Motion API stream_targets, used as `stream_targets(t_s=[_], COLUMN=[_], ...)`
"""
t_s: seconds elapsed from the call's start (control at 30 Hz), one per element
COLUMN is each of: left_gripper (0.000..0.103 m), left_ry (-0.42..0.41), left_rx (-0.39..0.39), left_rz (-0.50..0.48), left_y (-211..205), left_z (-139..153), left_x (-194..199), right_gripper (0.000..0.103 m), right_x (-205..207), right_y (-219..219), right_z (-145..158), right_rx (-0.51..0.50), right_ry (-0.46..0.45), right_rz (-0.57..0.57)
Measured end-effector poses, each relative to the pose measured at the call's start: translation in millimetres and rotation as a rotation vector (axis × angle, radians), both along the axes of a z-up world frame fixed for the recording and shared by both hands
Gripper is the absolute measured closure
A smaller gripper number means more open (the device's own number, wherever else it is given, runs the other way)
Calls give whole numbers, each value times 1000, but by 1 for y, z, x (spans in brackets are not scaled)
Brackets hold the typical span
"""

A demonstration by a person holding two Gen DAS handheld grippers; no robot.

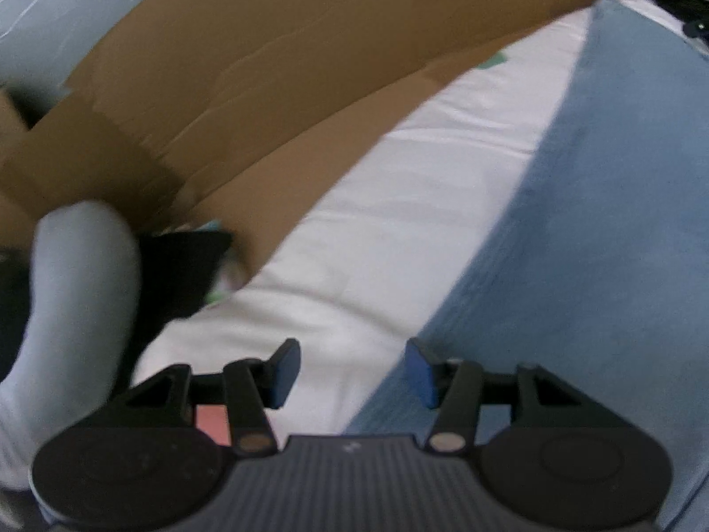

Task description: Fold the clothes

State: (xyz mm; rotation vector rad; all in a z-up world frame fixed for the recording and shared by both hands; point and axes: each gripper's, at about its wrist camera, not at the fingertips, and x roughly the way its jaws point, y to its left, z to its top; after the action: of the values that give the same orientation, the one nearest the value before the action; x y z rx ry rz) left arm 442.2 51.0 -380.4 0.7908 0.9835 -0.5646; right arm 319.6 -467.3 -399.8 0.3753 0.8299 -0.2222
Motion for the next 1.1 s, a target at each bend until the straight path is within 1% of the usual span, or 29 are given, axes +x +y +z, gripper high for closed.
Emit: stream_targets(t_s=[0.17,0.3,0.43,0.47,0.5,0.57,0.63,0.67,0.7,0.73,0.87,0.9,0.93,1.0,1.03,1.07,1.1], left_gripper=[47,47,46,48,51,52,52,52,51,51,50,52,55,66,70,78,88], left_ry=[37,52,65,70,80,104,121,130,138,147,143,143,144,152,154,153,144], left_rx=[-3,27,24,19,10,-6,-16,-18,-20,-22,-28,-31,-38,-50,-54,-55,-54], left_rz=[-22,-46,-43,-38,-32,-27,-31,-33,-35,-38,-51,-50,-50,-55,-58,-59,-58], left_y=[-6,-6,-5,-4,-4,-2,-1,-1,-1,-1,0,0,1,1,1,1,1], left_z=[-10,-23,-25,-24,-23,-22,-20,-21,-21,-22,-24,-26,-27,-29,-29,-29,-27], left_x=[-4,-2,-3,-2,-1,0,-2,-3,-4,-4,-8,-8,-8,-10,-11,-11,-11], right_gripper=[60,60,60,59,59,60,60,67,85,96,101,101,101,101,101,101,101], right_x=[-22,-38,-43,-45,-46,-49,-49,-49,-48,-48,-50,-52,-55,-61,-61,-61,-61], right_y=[12,11,4,5,5,2,-1,-3,-6,-7,-4,-3,-5,-7,-6,-5,-4], right_z=[1,-3,-13,-15,-17,-24,-29,-30,-31,-31,-16,-11,-7,-1,-3,-4,-5], right_rx=[-17,3,97,135,174,248,291,307,322,317,221,193,187,182,174,167,159], right_ry=[12,26,41,43,45,52,38,29,19,21,22,18,10,3,12,21,29], right_rz=[-21,-71,-118,-122,-126,-141,-167,-179,-193,-201,-202,-208,-215,-225,-223,-221,-219])
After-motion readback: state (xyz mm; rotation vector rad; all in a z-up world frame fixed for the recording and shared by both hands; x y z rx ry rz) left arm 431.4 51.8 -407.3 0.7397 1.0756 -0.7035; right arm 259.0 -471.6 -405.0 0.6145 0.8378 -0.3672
